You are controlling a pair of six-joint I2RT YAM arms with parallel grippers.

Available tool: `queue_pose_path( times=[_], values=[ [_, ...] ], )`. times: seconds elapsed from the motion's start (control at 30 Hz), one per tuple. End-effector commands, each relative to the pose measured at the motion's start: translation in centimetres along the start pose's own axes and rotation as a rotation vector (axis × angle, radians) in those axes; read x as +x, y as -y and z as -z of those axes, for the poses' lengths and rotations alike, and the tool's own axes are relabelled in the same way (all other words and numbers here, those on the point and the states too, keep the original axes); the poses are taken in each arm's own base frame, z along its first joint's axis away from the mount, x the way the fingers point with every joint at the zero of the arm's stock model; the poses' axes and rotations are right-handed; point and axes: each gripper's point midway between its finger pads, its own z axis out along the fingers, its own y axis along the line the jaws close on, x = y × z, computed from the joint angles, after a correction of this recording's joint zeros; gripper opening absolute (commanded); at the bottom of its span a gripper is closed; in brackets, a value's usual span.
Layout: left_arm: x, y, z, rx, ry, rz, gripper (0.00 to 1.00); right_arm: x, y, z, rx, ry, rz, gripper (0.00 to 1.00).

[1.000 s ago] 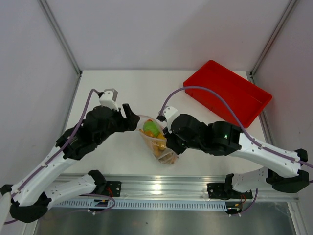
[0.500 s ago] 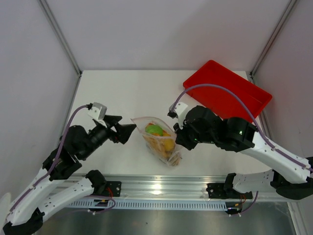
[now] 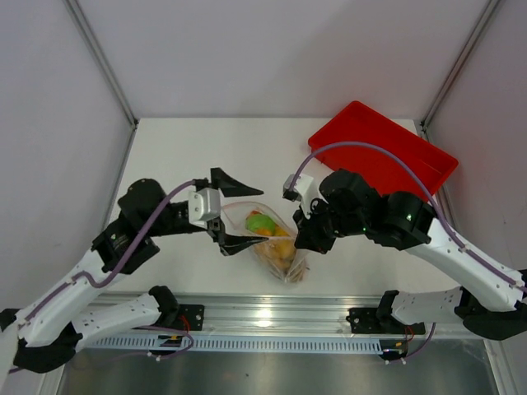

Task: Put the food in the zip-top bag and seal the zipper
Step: Zip the zipper food storage bag at the center of the board.

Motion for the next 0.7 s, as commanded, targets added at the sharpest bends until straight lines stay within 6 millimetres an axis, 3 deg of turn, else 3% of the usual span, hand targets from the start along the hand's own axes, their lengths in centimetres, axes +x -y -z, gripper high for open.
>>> queue_pose_path(
  times=[0.0,0.13,0.2,0.33,0.47,0.5,0.67],
  values=[
    [0.0,1.9,-2.1,0.191,0.018,-0.156,0.96,-0.8,-1.0,1.6,-0.066,0.062,0.03,0.0],
    [2.4,2.5,-4.2,0.283,-0.023,-0.168,0.96,-1.2,-1.2,2.1,-0.086,0.082,0.02,0.0],
    [2.4,3.3,-4.6,0.337,-0.003,-0.163,0.96,-1.2,-1.4,2.1,-0.098,0.084,0.019,0.0],
    [3.4,3.1,-5.7,0.362,-0.031,-0.149,0.96,-1.0,-1.4,2.0,-0.113,0.078,0.018,0.0],
    [4.9,2.5,-7.2,0.4,-0.12,-0.095,0.89,-0.6,-1.3,1.7,-0.131,0.073,0.023,0.0],
    [6.0,2.9,-7.1,0.422,-0.166,-0.058,0.87,-0.6,-1.3,1.6,-0.134,0.072,0.03,0.0],
    [7.3,2.8,-7.3,0.426,-0.217,-0.014,0.73,-0.3,-1.3,1.6,-0.177,0.065,0.036,0.0]
  ],
)
